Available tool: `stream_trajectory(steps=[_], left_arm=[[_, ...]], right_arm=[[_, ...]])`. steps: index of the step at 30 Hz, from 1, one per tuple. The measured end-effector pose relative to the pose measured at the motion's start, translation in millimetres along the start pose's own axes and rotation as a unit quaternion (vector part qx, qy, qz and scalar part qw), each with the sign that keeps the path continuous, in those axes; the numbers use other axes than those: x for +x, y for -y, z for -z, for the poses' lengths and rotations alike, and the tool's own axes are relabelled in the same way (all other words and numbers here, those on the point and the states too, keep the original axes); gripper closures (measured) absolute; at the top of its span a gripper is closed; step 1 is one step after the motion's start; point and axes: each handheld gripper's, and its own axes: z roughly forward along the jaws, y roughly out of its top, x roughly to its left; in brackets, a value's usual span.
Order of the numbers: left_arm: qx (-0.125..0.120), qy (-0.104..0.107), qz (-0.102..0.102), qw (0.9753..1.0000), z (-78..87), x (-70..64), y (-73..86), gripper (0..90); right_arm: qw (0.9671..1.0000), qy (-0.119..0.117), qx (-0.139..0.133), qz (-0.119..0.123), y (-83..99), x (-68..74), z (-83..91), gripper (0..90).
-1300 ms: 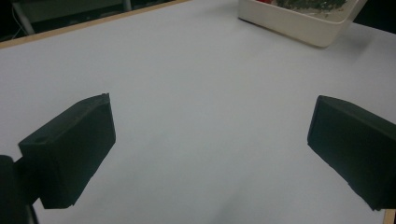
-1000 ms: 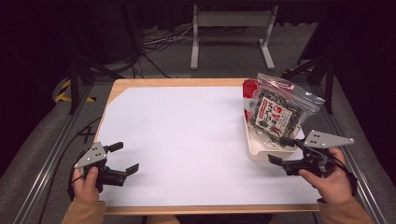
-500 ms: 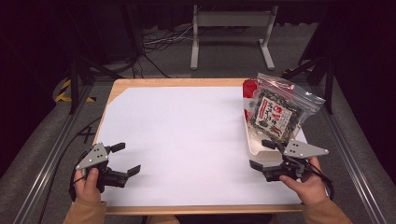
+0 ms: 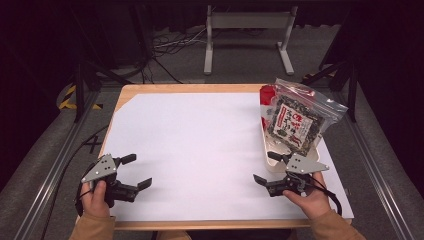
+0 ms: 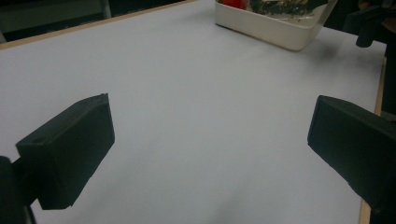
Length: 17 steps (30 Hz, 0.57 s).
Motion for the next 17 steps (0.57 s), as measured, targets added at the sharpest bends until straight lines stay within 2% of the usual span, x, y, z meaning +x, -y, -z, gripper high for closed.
stream_trajectory(steps=[2, 5, 17], left_arm=[[-0.002, 0.005, 0.002, 1.0000, -1.2, 0.1, 0.6, 0.9], [0.000, 0.005, 0.002, 1.0000, -3.5, -0.8, 1.7, 0.9], [-0.001, 0.009, -0.002, 1.0000, -6.0, -1.9, 2.4, 1.0]], right_arm=[[1.0000, -0.004, 0.001, -0.002, 0.5, 1.8, -2.1, 9.3], [0.9999, 0.003, 0.002, 0.012, 2.5, 5.0, -5.7, 8.9], [0.9999, 0.008, -0.006, 0.009, 3.1, 4.3, -5.4, 10.3]])
